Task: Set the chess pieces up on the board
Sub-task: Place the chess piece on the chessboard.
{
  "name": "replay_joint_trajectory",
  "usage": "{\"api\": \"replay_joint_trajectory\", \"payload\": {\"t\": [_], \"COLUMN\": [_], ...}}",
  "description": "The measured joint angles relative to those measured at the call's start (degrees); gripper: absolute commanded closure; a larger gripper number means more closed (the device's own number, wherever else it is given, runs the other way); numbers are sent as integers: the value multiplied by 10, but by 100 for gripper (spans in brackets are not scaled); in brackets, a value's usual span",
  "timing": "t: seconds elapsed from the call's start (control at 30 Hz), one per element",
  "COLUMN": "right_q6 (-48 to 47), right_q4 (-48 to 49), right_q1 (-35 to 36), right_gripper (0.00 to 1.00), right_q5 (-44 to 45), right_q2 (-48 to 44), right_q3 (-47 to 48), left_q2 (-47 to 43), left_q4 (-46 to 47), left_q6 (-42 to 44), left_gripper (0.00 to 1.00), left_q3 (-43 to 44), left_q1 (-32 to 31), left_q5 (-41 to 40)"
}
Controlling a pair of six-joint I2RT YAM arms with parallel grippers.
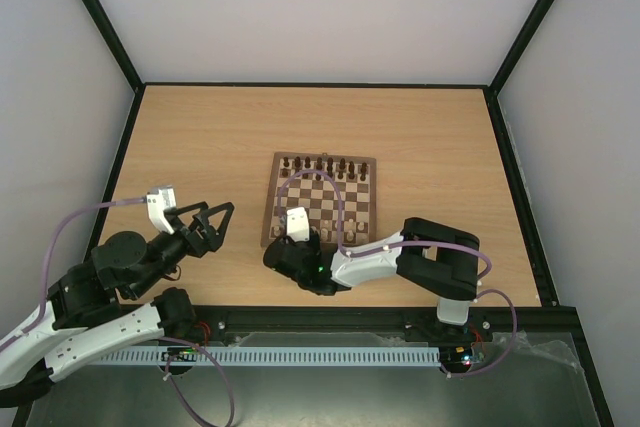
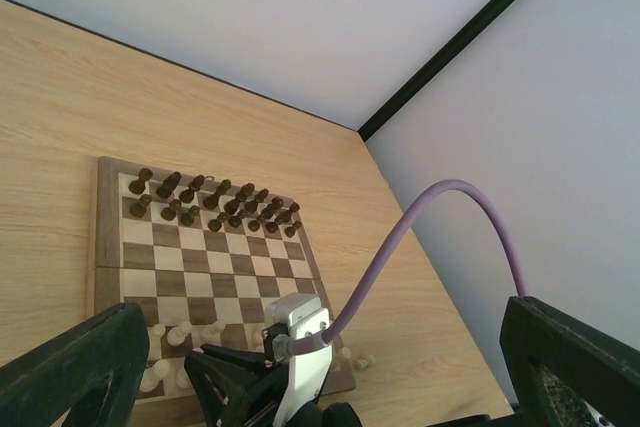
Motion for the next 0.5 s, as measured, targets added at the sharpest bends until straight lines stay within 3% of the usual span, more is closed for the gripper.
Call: {"api": "replay_joint_trajectory", "payload": {"t": [0.5], "right_q6": [-1], "right_q4": [12], "right_q1": [-9], "right_gripper": [94], "right_q5": [-10], "right_q2": [3], "right_q3": [0], "left_q2": [3], "left_q4": [5], "left_q6": [2], "left_gripper": [1], "left_q3": [0], "left_q1": [0], "left_q5": [-3]}}
